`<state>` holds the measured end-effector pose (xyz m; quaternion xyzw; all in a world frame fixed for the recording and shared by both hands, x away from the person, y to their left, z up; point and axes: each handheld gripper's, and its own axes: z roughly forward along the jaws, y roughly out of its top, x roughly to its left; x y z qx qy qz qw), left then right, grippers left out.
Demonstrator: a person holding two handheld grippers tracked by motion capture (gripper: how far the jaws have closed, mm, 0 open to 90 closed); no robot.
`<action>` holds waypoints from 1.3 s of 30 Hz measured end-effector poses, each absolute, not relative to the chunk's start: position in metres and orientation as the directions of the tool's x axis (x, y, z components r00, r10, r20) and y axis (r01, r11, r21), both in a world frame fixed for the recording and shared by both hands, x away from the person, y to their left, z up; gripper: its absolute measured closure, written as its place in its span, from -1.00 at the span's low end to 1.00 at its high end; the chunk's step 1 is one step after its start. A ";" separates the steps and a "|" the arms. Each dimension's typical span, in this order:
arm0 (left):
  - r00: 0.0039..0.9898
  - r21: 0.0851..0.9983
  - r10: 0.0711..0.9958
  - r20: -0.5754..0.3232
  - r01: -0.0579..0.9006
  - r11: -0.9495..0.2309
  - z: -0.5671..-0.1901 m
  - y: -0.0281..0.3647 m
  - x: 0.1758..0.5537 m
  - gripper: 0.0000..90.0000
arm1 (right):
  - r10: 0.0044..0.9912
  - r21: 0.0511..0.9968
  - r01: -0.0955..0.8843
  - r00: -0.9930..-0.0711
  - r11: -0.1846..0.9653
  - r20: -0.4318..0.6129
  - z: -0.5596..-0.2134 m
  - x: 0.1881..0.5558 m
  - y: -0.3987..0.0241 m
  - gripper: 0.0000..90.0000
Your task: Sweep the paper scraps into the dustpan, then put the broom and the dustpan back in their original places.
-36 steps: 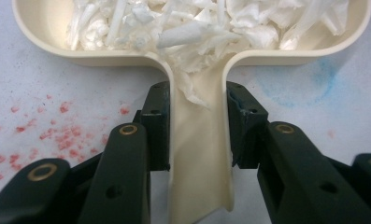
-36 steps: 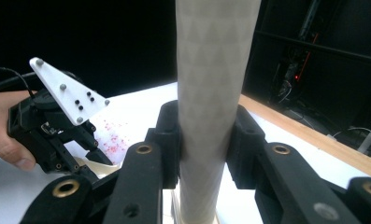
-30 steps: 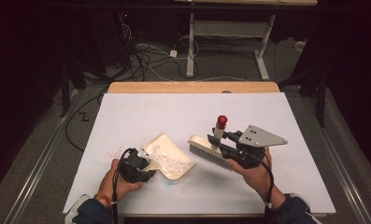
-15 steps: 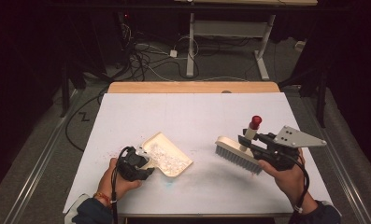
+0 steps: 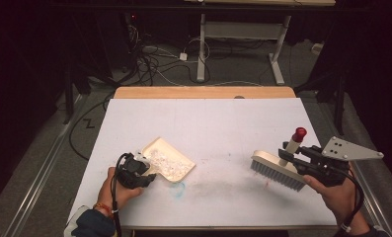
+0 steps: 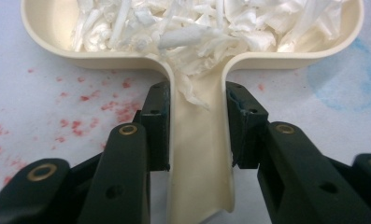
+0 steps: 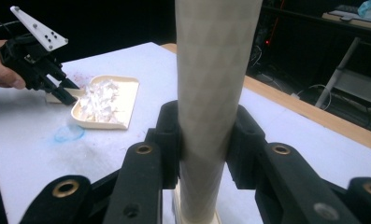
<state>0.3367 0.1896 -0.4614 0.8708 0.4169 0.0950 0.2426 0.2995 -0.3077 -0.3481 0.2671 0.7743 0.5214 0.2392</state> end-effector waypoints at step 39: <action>0.461 0.550 0.886 -0.047 0.752 -0.362 -0.465 0.221 0.351 0.41 | 0.623 0.857 0.338 -0.782 0.390 0.025 -0.368 0.323 -0.308 0.56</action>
